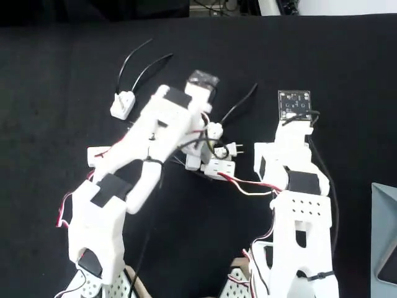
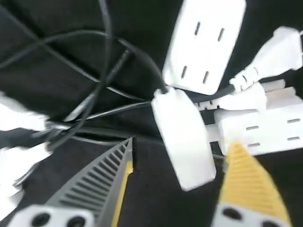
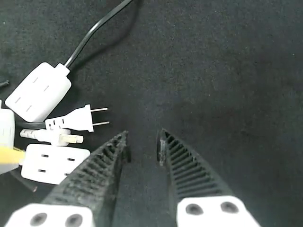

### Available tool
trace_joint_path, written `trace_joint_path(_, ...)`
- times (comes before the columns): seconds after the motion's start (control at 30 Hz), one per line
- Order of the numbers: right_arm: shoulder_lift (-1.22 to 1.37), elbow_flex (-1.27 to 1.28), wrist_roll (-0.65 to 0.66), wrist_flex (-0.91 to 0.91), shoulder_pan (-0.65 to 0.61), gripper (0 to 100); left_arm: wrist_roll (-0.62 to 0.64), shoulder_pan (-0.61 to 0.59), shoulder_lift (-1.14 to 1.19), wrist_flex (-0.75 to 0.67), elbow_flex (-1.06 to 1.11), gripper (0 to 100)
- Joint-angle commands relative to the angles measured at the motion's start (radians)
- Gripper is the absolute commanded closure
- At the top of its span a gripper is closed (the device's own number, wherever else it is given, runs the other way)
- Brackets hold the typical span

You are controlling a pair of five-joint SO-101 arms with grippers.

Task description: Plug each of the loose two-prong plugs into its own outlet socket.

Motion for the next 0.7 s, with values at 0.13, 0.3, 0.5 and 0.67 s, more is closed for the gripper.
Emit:
trace_joint_path(0.13,-0.015,-0.059,-0.006,-0.011,0.008,89.2,0.000,-0.015,-0.091,-0.091,0.062,92)
trace_joint_path(0.3,-0.015,-0.058,-0.006,-0.011,0.002,89.2,-0.078,-0.005,-0.272,-0.025,0.140,97)
trace_joint_path(0.5,-0.013,-0.050,-0.006,-0.011,-0.041,89.2,-0.152,-0.053,-0.552,0.008,0.348,97)
trace_joint_path(0.67,-0.013,-0.048,-0.006,-0.011,-0.041,89.2,-0.247,-0.124,-0.707,-0.061,0.587,97)
